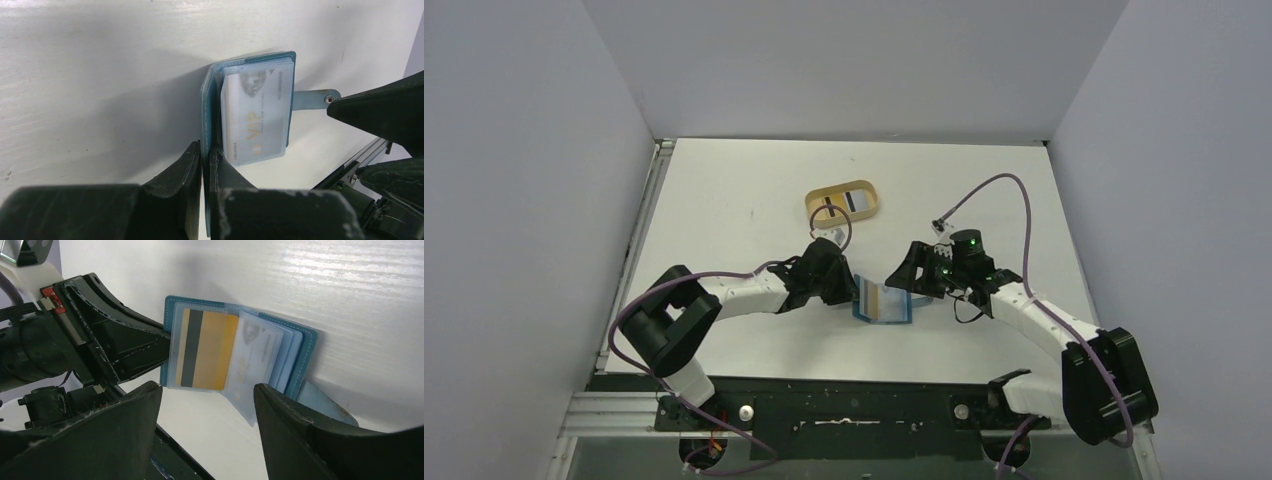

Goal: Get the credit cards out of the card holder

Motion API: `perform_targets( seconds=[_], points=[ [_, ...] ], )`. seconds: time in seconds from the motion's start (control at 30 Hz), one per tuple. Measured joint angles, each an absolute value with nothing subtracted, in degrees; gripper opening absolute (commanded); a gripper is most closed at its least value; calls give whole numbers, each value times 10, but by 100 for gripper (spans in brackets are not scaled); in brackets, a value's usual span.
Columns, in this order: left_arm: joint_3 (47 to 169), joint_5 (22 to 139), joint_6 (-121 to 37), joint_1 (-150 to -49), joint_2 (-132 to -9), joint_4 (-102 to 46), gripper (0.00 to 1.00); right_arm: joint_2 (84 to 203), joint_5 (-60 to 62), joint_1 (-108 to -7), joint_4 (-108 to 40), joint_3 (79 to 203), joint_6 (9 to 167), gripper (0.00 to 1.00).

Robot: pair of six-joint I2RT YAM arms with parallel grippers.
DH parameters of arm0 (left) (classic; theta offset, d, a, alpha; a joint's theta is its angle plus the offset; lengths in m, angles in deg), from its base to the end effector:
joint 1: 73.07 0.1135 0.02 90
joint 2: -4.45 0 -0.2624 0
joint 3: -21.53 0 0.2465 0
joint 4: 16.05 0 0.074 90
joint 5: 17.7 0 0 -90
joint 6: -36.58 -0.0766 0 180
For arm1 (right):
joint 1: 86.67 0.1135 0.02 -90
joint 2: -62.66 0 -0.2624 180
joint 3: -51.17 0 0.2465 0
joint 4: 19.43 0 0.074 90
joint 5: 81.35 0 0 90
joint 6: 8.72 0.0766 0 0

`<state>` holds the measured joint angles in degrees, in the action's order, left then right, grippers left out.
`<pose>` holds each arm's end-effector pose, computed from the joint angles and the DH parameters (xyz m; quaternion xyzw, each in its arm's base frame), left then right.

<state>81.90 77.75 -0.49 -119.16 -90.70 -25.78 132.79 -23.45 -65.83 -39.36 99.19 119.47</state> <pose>0.2397 -0.2595 0.1289 -0.0366 0.9206 -0.3222 0.2174 0.2307 0.1314 0.1745 0.0214 0.8850 0.4122 0.2154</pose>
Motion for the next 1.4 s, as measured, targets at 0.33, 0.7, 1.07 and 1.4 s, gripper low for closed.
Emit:
perform_targets(
  seconds=[0.33,0.7,1.07,1.4],
  points=[
    [818,772,-1,-1193,-907,-258,0,1375,-247,-655,-321,976,1210,67],
    [815,768,1,-1194,-907,-256,0,1390,-236,-651,-313,947,1210,67],
    [813,767,3,-1195,-907,-254,0,1397,-227,-619,-291,947,1213,67],
    [812,766,4,-1195,-907,-253,0,1405,-224,-590,-259,948,1232,68]
  ],
)
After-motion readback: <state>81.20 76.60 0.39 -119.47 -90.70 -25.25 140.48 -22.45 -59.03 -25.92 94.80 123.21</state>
